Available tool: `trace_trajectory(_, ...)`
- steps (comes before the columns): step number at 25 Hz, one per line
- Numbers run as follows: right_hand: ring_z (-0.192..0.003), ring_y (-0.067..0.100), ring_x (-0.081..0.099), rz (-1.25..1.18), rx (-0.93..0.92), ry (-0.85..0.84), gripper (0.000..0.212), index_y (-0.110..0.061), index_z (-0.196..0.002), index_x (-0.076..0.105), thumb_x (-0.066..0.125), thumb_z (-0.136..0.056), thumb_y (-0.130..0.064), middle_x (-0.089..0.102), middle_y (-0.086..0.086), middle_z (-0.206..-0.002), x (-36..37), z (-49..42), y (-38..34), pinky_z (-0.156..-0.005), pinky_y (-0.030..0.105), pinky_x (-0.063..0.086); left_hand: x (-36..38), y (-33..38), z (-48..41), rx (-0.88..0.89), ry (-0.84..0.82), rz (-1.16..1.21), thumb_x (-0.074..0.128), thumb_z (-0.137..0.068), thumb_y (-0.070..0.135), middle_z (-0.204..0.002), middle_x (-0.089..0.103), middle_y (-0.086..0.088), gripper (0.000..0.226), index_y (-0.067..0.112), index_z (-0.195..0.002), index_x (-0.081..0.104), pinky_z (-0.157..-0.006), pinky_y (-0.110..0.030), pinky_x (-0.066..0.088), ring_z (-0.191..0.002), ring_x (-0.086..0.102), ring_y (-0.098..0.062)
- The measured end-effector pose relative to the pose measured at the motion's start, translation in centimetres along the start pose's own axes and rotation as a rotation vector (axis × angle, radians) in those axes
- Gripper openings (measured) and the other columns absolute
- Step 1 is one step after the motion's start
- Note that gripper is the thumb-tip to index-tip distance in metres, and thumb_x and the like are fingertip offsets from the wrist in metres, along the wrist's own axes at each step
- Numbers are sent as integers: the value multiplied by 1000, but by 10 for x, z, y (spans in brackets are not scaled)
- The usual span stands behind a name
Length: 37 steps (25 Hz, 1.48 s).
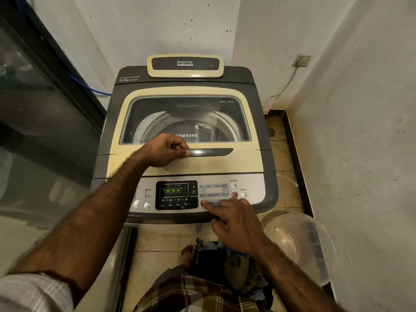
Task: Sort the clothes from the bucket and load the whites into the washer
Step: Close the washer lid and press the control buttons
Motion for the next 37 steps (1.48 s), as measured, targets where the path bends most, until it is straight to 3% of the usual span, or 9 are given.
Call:
trace_trajectory(6, -97, 14, 59, 30, 24, 33, 52, -36, -147, 51, 44, -95, -38, 70, -4, -101, 2, 0, 0, -93, 37, 45, 0, 2, 1, 3, -8, 4, 70, -92, 28, -92, 72, -1, 8, 21, -93, 74, -86, -45, 58, -89, 68, -20)
trace_trajectory(16, -104, 13, 62, -43, 53, 80, 46, -37, -142, 55, 52, -96, -36, 73, -4, -112, 3, -2, 3, -100, 38, 46, -1, 4, 1, 7, 3, -17, 70, -92, 28, -90, 70, 4, 6, 23, -93, 74, -83, -38, 56, -86, 65, -14)
trace_trajectory(28, -89, 17, 69, -11, 100, 156, 37, -38, -133, 64, 54, -97, -41, 78, -2, -102, -2, -7, -1, -93, 36, 55, 0, 4, 3, -27, 7, 17, 71, -92, 25, -93, 71, 0, 9, 17, -94, 75, -81, -33, 53, -89, 64, -16)
trace_trajectory(31, -90, 17, 71, -73, 113, 163, 35, -35, -129, 67, 57, -96, -37, 78, -2, -107, -4, -7, 2, -97, 37, 55, 0, 3, 3, -47, 6, 19, 70, -92, 26, -94, 71, 1, 7, 22, -92, 75, -79, -31, 51, -90, 64, -16)
trace_trajectory(34, -99, 15, 69, -77, 57, 148, 40, -36, -134, 64, 52, -96, -34, 76, -3, -115, -4, -4, 2, -100, 37, 51, 0, 1, 2, -65, -2, 25, 70, -91, 29, -93, 70, 4, 5, 25, -90, 74, -74, -28, 48, -88, 63, -12)
trace_trajectory(37, -97, 15, 63, 44, -21, 135, 50, -36, -144, 55, 43, -95, -39, 74, -3, -107, 1, 1, -4, -92, 38, 49, 0, 0, 2, -72, 3, 31, 71, -91, 30, -89, 70, 8, 5, 29, -86, 73, -69, -25, 46, -85, 63, -8)
Point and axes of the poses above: each hand's wrist, its own z-axis away from the middle knuckle, its own x-axis out of the palm, y = z × x, the point moved 9 cm from there along -z, towards the middle knuckle
